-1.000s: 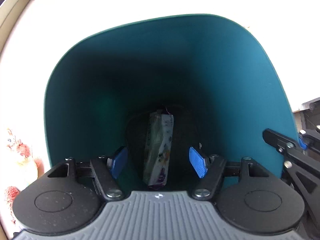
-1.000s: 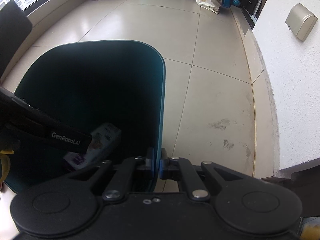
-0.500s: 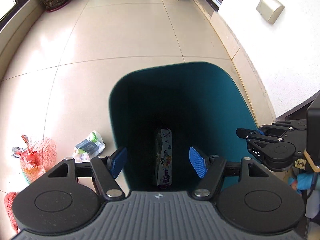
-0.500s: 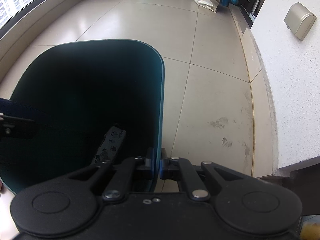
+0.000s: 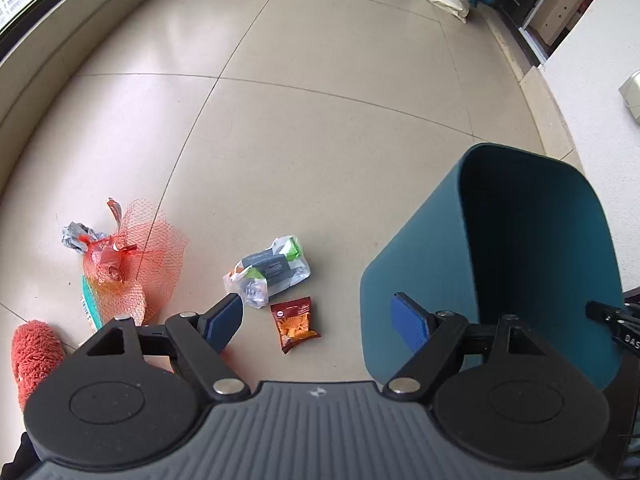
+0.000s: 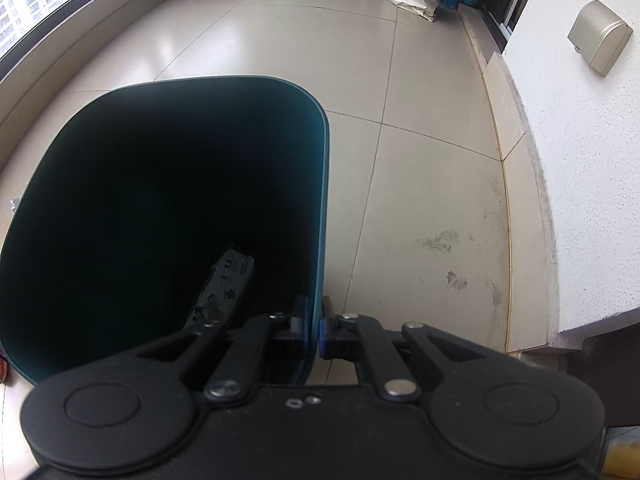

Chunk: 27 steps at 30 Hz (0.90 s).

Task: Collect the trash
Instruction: 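Move the left tool to the clear plastic wrapper with green print, then grasp the clear plastic wrapper with the left tool and lift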

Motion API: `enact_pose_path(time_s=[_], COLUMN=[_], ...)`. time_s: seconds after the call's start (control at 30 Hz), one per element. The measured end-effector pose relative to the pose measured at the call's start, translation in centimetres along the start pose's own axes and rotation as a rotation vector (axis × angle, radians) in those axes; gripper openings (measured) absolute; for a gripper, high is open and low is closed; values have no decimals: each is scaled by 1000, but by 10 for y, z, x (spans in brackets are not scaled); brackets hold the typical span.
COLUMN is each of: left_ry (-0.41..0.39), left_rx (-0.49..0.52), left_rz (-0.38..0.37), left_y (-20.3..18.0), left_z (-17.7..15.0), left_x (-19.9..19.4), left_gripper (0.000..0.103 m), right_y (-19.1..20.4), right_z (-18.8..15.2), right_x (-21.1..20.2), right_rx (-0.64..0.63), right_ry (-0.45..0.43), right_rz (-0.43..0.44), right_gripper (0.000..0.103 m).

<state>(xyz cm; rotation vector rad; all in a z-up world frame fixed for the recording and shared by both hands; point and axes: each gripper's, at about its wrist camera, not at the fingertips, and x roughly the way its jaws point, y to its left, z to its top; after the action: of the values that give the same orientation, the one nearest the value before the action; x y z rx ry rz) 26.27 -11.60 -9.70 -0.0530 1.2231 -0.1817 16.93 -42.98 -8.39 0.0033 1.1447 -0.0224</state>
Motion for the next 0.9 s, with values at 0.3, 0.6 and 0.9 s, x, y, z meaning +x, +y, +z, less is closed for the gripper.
enact_pose_path(time_s=[0.3, 0.6, 0.9], left_ry=[133, 239, 300], left_rx=[28, -4, -19], left_rz=[0, 35, 126], left_y=[45, 72, 69], left_z=[11, 26, 18], left_x=[114, 215, 263], left_gripper=[81, 81, 63], right_y=[1, -4, 1], right_z=[2, 7, 5], right_x=[5, 21, 33], right_rx=[-24, 5, -13], right_ry=[21, 93, 121], right_rz=[1, 39, 25], right_gripper=[7, 8, 9])
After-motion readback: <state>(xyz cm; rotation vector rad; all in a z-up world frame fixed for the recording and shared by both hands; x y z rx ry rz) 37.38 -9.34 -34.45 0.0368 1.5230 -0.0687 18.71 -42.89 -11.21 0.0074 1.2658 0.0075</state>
